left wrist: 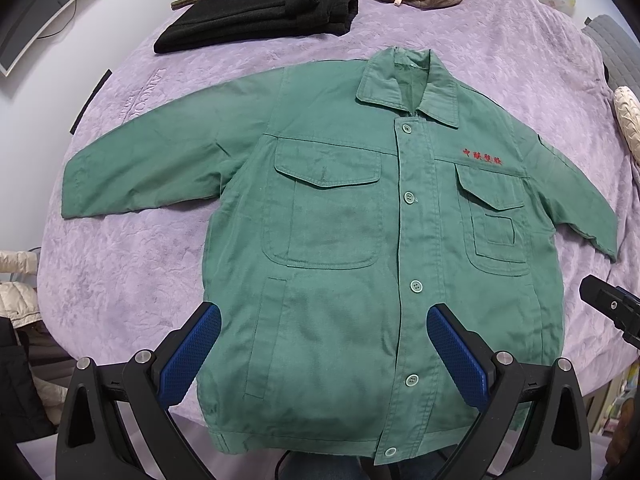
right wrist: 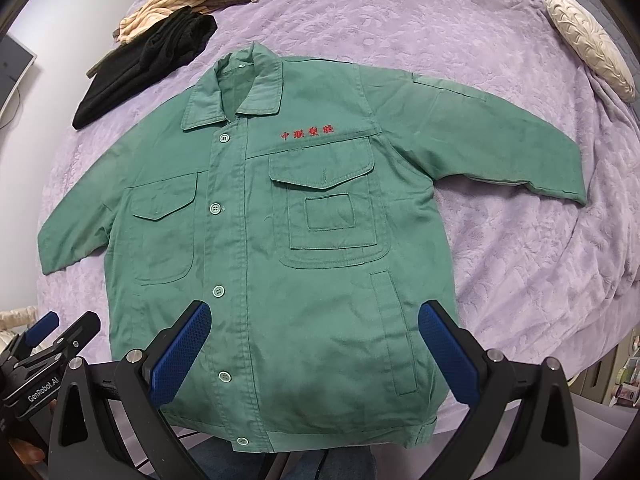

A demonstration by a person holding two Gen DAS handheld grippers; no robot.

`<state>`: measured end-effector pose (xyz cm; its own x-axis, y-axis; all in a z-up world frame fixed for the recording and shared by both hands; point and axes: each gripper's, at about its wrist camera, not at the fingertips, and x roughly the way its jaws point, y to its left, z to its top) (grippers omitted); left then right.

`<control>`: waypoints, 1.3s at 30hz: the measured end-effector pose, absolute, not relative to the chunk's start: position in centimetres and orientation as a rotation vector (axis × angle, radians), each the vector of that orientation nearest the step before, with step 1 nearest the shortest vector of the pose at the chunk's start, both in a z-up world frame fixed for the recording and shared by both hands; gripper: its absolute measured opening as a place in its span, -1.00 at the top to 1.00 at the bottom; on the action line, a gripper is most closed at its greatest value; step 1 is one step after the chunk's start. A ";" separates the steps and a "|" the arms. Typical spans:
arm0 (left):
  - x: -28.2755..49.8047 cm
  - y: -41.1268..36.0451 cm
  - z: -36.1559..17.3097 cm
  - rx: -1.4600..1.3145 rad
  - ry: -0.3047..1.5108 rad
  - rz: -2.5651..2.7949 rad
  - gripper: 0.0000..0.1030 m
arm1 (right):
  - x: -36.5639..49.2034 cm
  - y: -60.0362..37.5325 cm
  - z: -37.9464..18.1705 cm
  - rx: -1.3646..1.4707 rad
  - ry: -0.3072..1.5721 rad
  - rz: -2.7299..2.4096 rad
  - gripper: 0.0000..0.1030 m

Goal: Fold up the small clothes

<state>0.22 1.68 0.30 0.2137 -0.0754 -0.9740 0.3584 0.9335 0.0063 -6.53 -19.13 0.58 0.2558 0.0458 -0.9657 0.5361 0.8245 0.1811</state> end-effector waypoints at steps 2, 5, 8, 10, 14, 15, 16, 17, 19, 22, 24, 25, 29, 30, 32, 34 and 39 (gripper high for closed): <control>0.2 1.6 0.3 0.253 1.326 -0.306 -1.00 | -6.5 -19.3 0.5 0.539 1.284 -0.357 -1.00; 0.2 1.6 0.3 0.252 1.329 -0.305 -1.00 | -6.4 -19.2 0.6 0.539 1.286 -0.356 -1.00; 0.2 1.6 0.3 0.252 1.331 -0.304 -1.00 | -6.4 -19.2 0.5 0.537 1.286 -0.357 -1.00; 0.2 1.5 0.2 0.252 1.333 -0.304 -1.00 | -6.4 -19.1 0.5 0.537 1.286 -0.358 -1.00; 0.2 1.5 0.2 0.251 1.334 -0.305 -1.00 | -6.4 -19.1 0.5 0.537 1.286 -0.358 -1.00; 0.2 1.5 0.2 0.251 1.335 -0.305 -1.00 | -6.4 -19.1 0.5 0.537 1.286 -0.357 -1.00; 0.1 1.4 0.1 0.251 1.336 -0.306 -1.00 | -6.4 -19.1 0.5 0.538 1.285 -0.357 -1.00; 0.1 1.4 0.1 0.250 1.337 -0.306 -1.00 | -6.4 -19.1 0.5 0.538 1.285 -0.358 -1.00; 0.1 1.5 0.0 0.249 1.340 -0.306 -1.00 | -6.4 -19.0 0.5 0.537 1.286 -0.358 -1.00; 0.1 1.5 0.0 0.247 1.342 -0.305 -1.00 | -6.3 -19.0 0.5 0.536 1.285 -0.358 -1.00; 0.1 1.5 -0.1 0.247 1.342 -0.306 -1.00 | -6.4 -19.1 0.5 0.537 1.285 -0.358 -1.00; 0.1 1.5 -0.1 0.247 1.343 -0.305 -1.00 | -6.3 -19.0 0.5 0.538 1.285 -0.359 -1.00; 0.1 1.7 -0.2 0.245 1.345 -0.304 -1.00 | -6.3 -18.9 0.5 0.537 1.286 -0.358 -1.00; 0.1 1.8 -0.3 0.244 1.345 -0.304 -1.00 | -6.2 -18.9 0.5 0.536 1.287 -0.358 -1.00; 0.1 1.8 -0.3 0.242 1.347 -0.302 -1.00 | -6.2 -18.8 0.5 0.535 1.290 -0.357 -1.00; 0.2 2.0 -0.3 0.239 1.350 -0.301 -1.00 | -6.2 -18.6 0.5 0.533 1.292 -0.357 -1.00; 0.2 2.2 -0.4 0.232 1.357 -0.301 -1.00 | -5.9 -18.1 0.4 0.526 1.296 -0.358 -1.00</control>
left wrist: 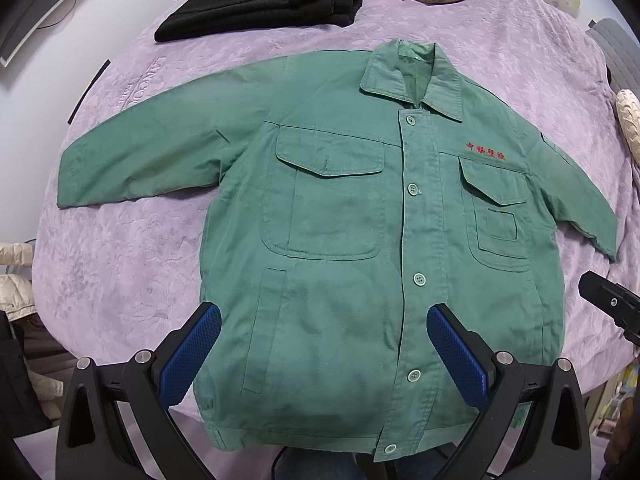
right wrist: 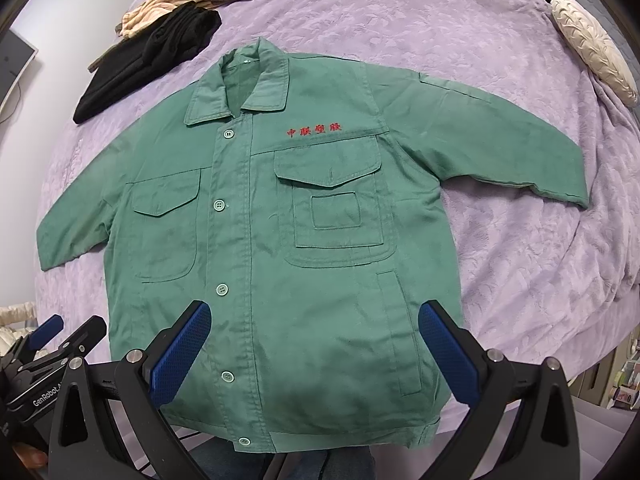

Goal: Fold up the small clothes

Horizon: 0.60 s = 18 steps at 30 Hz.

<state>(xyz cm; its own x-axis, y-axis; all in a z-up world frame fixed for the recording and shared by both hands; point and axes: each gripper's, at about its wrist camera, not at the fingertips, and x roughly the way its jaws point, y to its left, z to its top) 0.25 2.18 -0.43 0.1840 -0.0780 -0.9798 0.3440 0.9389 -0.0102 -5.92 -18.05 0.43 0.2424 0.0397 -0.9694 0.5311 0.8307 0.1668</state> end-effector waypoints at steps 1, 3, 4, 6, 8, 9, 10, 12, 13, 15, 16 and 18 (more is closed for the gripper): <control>0.3 2.2 -0.4 0.230 1.358 -0.301 -1.00 | -5.8 -17.9 0.4 0.524 1.297 -0.358 -1.00; 0.4 2.3 -0.5 0.227 1.359 -0.301 -1.00 | -5.8 -17.9 0.4 0.522 1.298 -0.356 -1.00; 0.4 2.4 -0.5 0.225 1.359 -0.301 -1.00 | -5.8 -17.8 0.3 0.521 1.298 -0.356 -1.00; 0.5 2.6 -0.6 0.220 1.361 -0.303 -1.00 | -5.7 -17.6 0.3 0.519 1.299 -0.355 -1.00; 0.6 2.7 -0.7 0.217 1.362 -0.304 -1.00 | -5.6 -17.4 0.2 0.517 1.298 -0.353 -1.00; 0.7 2.9 -0.8 0.213 1.364 -0.305 -1.00 | -5.5 -17.4 0.2 0.516 1.297 -0.352 -1.00; 0.7 3.1 -0.9 0.208 1.366 -0.307 -1.00 | -5.5 -17.2 0.1 0.515 1.294 -0.349 -1.00; 0.9 3.5 -1.2 0.194 1.372 -0.310 -1.00 | -5.3 -16.9 -0.1 0.518 1.291 -0.345 -1.00; 1.1 3.8 -1.5 0.186 1.376 -0.313 -1.00 | -5.2 -16.7 -0.2 0.525 1.294 -0.339 -1.00; 1.4 4.4 -1.9 0.169 1.386 -0.312 -1.00 | -5.1 -16.3 -0.6 0.536 1.293 -0.333 -1.00; 1.6 4.8 -2.2 0.159 1.390 -0.309 -1.00 | -5.0 -16.1 -0.8 0.532 1.295 -0.333 -1.00; 2.1 5.6 -2.7 0.131 1.396 -0.307 -1.00 | -4.6 -15.4 -1.2 0.523 1.299 -0.333 -1.00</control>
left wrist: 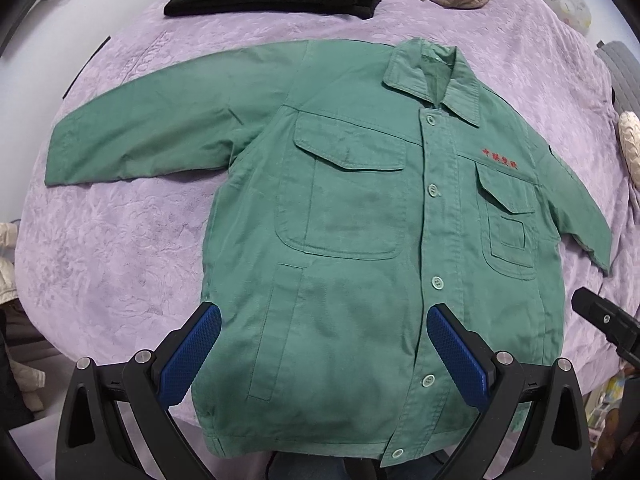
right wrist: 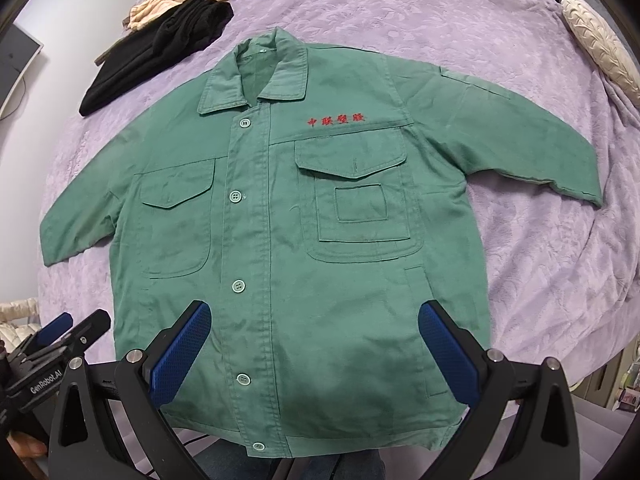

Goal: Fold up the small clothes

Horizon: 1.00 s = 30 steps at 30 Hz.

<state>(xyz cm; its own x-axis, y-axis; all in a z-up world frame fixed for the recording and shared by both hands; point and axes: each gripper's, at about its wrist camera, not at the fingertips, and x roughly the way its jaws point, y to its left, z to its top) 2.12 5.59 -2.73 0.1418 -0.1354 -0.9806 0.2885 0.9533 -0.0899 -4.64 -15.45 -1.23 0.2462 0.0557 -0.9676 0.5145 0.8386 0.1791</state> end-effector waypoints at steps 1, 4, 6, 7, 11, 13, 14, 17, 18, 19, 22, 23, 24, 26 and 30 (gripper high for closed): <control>2.4 6.0 -3.0 0.117 1.397 -0.306 -1.00 | -4.5 -15.2 -1.4 0.525 1.298 -0.330 -1.00; 3.6 7.5 -4.1 0.079 1.393 -0.302 -1.00 | -3.9 -14.1 -2.3 0.535 1.302 -0.312 -1.00; 4.8 9.0 -5.0 0.037 1.384 -0.292 -1.00 | -3.3 -12.9 -3.0 0.532 1.308 -0.293 -1.00; 5.4 9.8 -5.5 0.015 1.381 -0.284 -1.00 | -2.9 -12.2 -3.5 0.529 1.315 -0.282 -1.00; 8.7 14.2 -7.9 -0.082 1.349 -0.231 -1.00 | -1.3 -9.2 -5.0 0.528 1.321 -0.216 -1.00; 10.7 16.7 -9.3 -0.116 1.324 -0.184 -1.00 | -0.4 -7.4 -5.9 0.518 1.331 -0.178 -1.00; 11.6 17.8 -9.8 -0.132 1.313 -0.158 -1.00 | 0.1 -6.5 -6.4 0.514 1.336 -0.154 -1.00; 14.6 22.5 -11.9 -0.213 1.277 -0.077 -1.00 | 1.5 -4.1 -8.0 0.480 1.362 -0.101 -1.00; 15.8 24.3 -12.6 -0.257 1.266 -0.048 -1.00 | 1.9 -3.3 -8.4 0.471 1.375 -0.083 -1.00; 16.5 25.5 -13.1 -0.283 1.257 -0.027 -1.00 | 2.4 -2.6 -8.8 0.468 1.380 -0.066 -1.00; 19.1 29.3 -14.7 -0.334 1.221 0.036 -1.00 | 3.4 -1.1 -9.4 0.460 1.376 -0.026 -1.00; 20.0 30.3 -15.2 -0.341 1.210 0.048 -1.00 | 3.7 -0.6 -9.6 0.453 1.377 -0.015 -1.00; 20.9 31.4 -15.7 -0.356 1.193 0.068 -1.00 | 4.1 -0.2 -9.9 0.445 1.381 -0.005 -1.00; 22.1 32.8 -16.4 -0.395 1.172 0.086 -1.00 | 4.8 0.5 -10.4 0.433 1.385 0.012 -1.00; 23.8 34.1 -15.9 -0.413 1.092 0.112 -0.94 | 5.9 1.2 -11.4 0.439 1.398 0.016 -1.00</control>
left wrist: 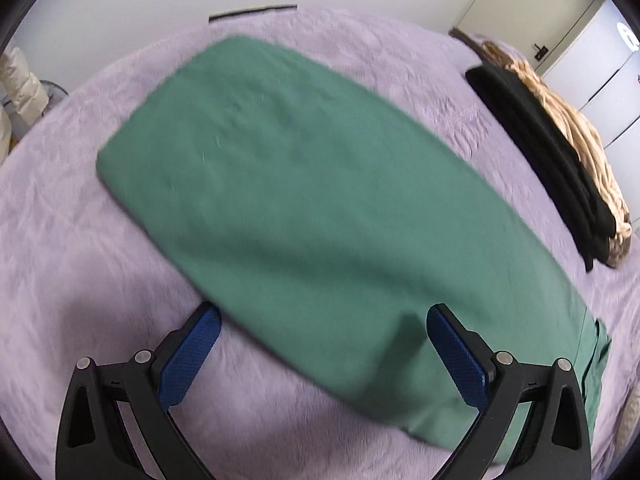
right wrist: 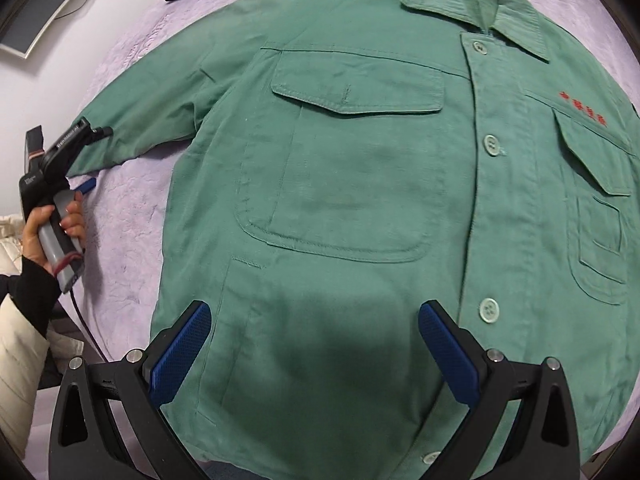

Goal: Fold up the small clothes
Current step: 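Grasp the green jacket sleeve cuff with the left gripper and lift it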

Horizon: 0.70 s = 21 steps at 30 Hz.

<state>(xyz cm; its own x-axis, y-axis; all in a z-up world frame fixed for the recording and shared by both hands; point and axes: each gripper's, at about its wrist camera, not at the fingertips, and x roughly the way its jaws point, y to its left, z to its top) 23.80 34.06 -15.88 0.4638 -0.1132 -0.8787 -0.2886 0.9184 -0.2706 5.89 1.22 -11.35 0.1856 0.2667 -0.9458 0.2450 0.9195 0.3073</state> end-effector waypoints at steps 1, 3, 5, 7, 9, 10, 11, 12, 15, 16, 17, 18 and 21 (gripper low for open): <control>23.9 34.0 -15.6 -0.400 1.075 0.129 -0.61 | 6.1 1.3 -11.5 0.443 1.400 0.015 -1.00; 24.1 34.0 -15.4 -0.394 1.073 0.147 0.26 | 6.5 1.4 -11.7 0.450 1.396 0.015 -1.00; 24.6 34.9 -14.9 -0.441 1.058 0.099 0.89 | 6.7 1.3 -11.7 0.457 1.385 0.014 -1.00; 24.2 35.1 -13.5 -0.436 1.023 0.073 0.89 | 6.6 1.0 -11.5 0.465 1.365 0.010 -1.00; 23.8 33.5 -11.2 -0.406 0.975 0.001 0.89 | 6.5 0.5 -11.3 0.475 1.342 0.003 -1.00; 23.7 32.3 -10.1 -0.396 0.957 -0.046 0.89 | 6.4 0.2 -11.2 0.485 1.328 -0.001 -1.00; 23.3 31.5 -8.9 -0.383 0.937 -0.090 0.89 | 6.2 -0.2 -11.1 0.496 1.314 -0.004 -1.00; 23.2 29.8 -7.5 -0.363 0.915 -0.146 0.89 | 6.1 -0.5 -11.0 0.504 1.302 -0.009 -1.00; 22.5 23.8 -3.6 -0.304 0.850 -0.326 0.89 | 5.3 -2.5 -10.5 0.543 1.259 -0.039 -1.00; 22.2 21.7 -2.5 -0.287 0.835 -0.378 0.89 | 4.9 -3.4 -10.2 0.563 1.242 -0.053 -1.00; 21.7 18.9 -1.3 -0.265 0.817 -0.448 0.89 | 4.5 -4.2 -10.1 0.582 1.227 -0.065 -1.00; 21.0 16.6 -0.4 -0.248 0.804 -0.505 0.89 | 4.1 -5.1 -9.9 0.598 1.211 -0.079 -1.00; 18.9 8.4 1.6 -0.187 0.789 -0.680 0.89 | 2.5 -8.2 -9.3 0.633 1.162 -0.144 -1.00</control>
<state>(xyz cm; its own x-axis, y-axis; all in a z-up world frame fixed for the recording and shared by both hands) 18.90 8.41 1.57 0.5060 -0.6273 -0.5920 0.4929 0.7735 -0.3983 2.54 -8.21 -9.29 0.4101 0.2117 -0.8871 0.4216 0.8185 0.3902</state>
